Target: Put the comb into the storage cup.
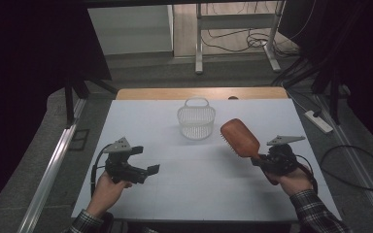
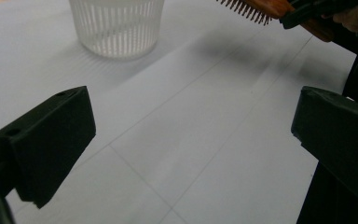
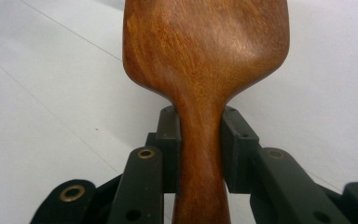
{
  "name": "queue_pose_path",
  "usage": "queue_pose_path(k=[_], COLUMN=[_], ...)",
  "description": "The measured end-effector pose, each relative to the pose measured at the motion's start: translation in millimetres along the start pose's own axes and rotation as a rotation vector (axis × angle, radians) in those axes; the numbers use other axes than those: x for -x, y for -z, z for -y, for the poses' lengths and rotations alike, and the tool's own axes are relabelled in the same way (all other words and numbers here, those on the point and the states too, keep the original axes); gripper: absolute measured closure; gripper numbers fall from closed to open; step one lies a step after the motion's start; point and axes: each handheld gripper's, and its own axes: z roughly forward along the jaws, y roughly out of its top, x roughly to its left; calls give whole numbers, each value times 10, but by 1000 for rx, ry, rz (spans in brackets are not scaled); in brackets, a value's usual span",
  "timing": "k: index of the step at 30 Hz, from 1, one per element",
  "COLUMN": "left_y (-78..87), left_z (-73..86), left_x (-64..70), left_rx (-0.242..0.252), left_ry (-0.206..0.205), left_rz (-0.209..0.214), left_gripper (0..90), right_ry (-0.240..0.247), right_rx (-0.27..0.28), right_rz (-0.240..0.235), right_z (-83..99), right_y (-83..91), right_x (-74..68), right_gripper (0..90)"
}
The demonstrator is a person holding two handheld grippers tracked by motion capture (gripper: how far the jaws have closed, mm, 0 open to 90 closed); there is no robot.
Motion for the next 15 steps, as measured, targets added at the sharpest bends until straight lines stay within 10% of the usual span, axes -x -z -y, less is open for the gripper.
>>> queue_pose_path(k=[15], left_y=[-282], left_z=[-346], left_x=[9], left_rx=[15], left_ry=[-7], left_rz=[69], left_gripper=[0], right_ry=[35], right_rx=[63], right_rz=[-53], right_z=[-45], right_y=[57], right_x=[-143], right_gripper=[719])
